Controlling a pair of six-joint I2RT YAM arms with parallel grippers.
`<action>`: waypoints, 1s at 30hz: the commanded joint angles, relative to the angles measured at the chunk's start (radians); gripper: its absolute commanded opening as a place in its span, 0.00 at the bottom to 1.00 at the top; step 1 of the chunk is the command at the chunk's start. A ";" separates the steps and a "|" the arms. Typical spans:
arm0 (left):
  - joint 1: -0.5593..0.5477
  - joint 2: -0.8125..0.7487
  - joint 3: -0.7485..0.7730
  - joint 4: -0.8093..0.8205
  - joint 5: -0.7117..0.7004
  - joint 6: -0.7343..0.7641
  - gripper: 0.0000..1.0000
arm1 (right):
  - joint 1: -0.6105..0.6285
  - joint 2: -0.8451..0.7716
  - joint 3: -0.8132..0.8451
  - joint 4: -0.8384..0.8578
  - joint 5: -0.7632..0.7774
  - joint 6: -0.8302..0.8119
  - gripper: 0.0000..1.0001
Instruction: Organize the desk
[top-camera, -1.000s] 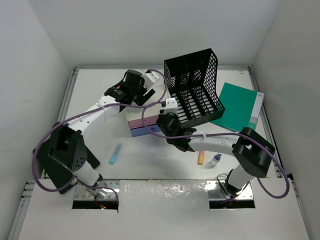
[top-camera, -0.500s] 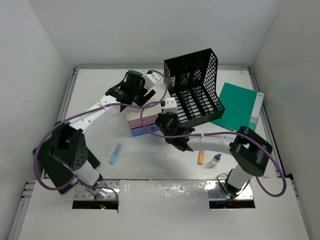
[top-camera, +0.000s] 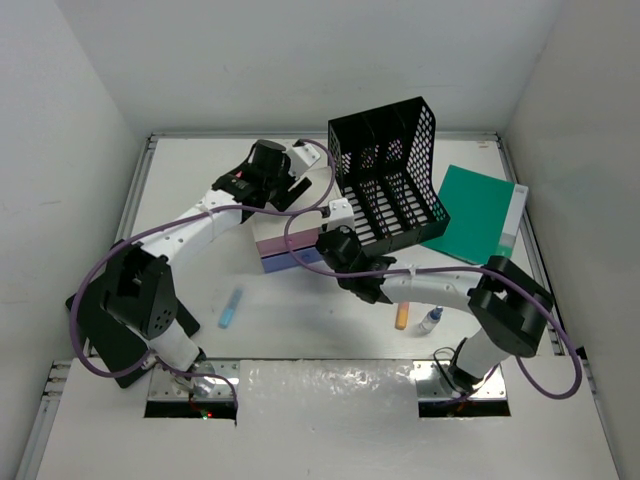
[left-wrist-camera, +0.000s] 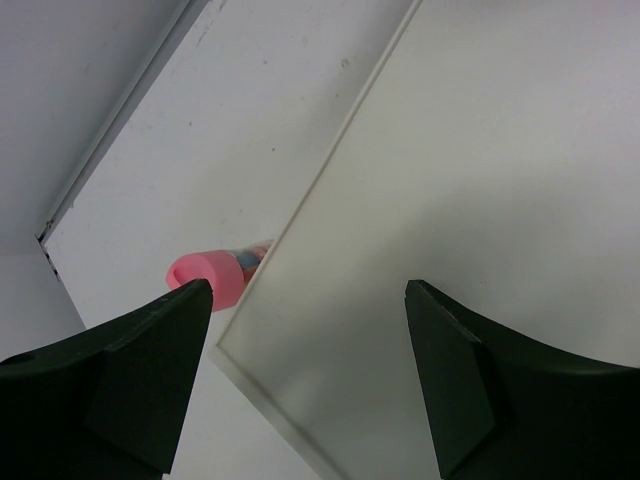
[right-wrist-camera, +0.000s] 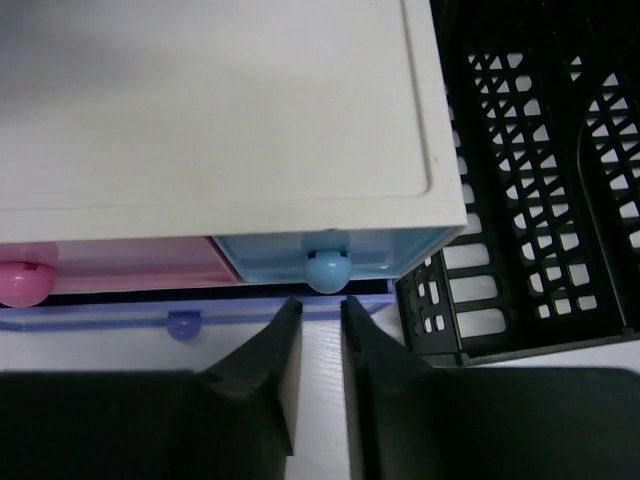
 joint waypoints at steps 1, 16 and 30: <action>0.010 0.007 0.012 0.012 0.015 -0.004 0.76 | -0.026 0.018 0.059 0.012 -0.034 -0.030 0.23; 0.010 0.027 0.005 0.022 0.010 0.005 0.76 | -0.069 0.076 0.113 0.059 -0.095 -0.062 0.27; 0.011 0.030 0.000 0.025 0.011 0.010 0.76 | -0.069 0.061 0.146 0.081 -0.103 -0.121 0.25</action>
